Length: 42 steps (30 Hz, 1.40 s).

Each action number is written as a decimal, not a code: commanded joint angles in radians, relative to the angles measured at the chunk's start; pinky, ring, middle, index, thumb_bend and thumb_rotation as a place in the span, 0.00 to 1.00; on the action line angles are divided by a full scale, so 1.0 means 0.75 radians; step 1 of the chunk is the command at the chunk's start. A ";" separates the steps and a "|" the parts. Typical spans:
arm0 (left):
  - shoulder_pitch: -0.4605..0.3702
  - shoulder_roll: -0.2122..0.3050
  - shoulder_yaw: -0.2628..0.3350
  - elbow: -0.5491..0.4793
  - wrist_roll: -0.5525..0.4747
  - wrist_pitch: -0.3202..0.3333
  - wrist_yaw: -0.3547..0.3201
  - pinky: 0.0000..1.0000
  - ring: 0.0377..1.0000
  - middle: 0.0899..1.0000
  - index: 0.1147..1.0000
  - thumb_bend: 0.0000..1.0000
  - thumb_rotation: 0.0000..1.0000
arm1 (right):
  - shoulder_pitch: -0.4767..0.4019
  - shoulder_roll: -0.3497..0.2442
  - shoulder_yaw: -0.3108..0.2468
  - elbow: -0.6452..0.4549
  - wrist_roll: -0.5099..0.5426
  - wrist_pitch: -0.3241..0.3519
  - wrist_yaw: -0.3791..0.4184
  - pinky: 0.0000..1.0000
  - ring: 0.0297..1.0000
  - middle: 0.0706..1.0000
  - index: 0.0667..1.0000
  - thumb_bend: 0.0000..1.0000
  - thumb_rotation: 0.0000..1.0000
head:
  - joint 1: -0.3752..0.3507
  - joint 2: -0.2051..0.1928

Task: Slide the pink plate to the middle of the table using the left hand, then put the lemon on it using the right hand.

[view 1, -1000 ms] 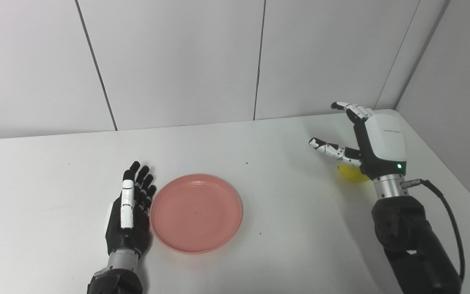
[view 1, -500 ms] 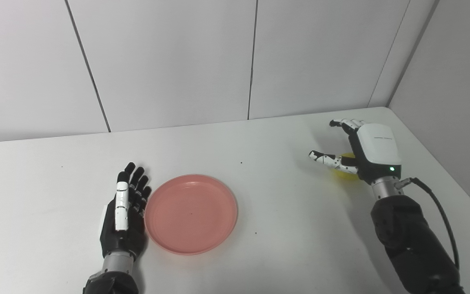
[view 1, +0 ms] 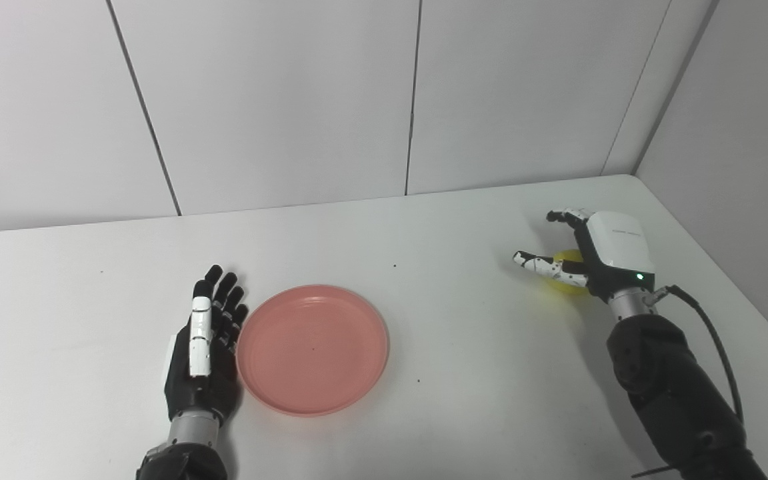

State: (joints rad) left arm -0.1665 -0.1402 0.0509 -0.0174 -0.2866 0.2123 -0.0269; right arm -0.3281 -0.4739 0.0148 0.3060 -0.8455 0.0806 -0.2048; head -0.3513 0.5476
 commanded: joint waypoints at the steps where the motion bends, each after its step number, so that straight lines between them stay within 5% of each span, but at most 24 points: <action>1: 0.006 -0.008 -0.007 0.003 0.007 0.017 0.007 1.00 0.97 0.94 0.90 0.58 0.78 | -0.060 -0.058 -0.007 0.000 0.009 0.010 -0.048 0.64 0.71 0.72 0.68 0.85 0.91 | 0.003 0.000; 36: 0.004 -0.007 -0.018 -0.011 0.012 0.031 0.014 1.00 0.97 0.94 0.92 0.56 0.79 | 0.014 -0.042 0.101 0.052 0.074 0.140 0.044 0.61 0.68 0.69 0.68 0.82 0.86 | 0.005 0.017; 38: 0.004 -0.009 -0.016 -0.009 0.012 0.034 0.018 1.00 0.97 0.94 0.92 0.56 0.79 | 0.007 -0.033 0.092 0.075 0.079 0.155 0.025 0.50 0.59 0.64 0.65 0.82 0.78 | 0.005 0.017; 40: 0.004 -0.010 -0.017 -0.011 0.014 0.039 0.021 1.00 0.96 0.94 0.92 0.56 0.79 | -0.004 -0.025 0.090 0.102 0.077 0.177 0.006 0.39 0.47 0.55 0.59 0.82 0.50 | 0.005 0.017; 42: 0.004 -0.009 -0.019 -0.014 0.015 0.044 0.022 1.00 0.96 0.94 0.91 0.55 0.79 | -0.012 -0.024 0.095 0.126 0.078 0.188 -0.003 0.36 0.43 0.52 0.57 0.81 0.40 | 0.005 0.017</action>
State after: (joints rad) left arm -0.1665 -0.1411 0.0383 -0.0208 -0.2838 0.2227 -0.0217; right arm -0.3456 -0.4920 0.0824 0.3803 -0.7980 0.1843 -0.2274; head -0.3482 0.5599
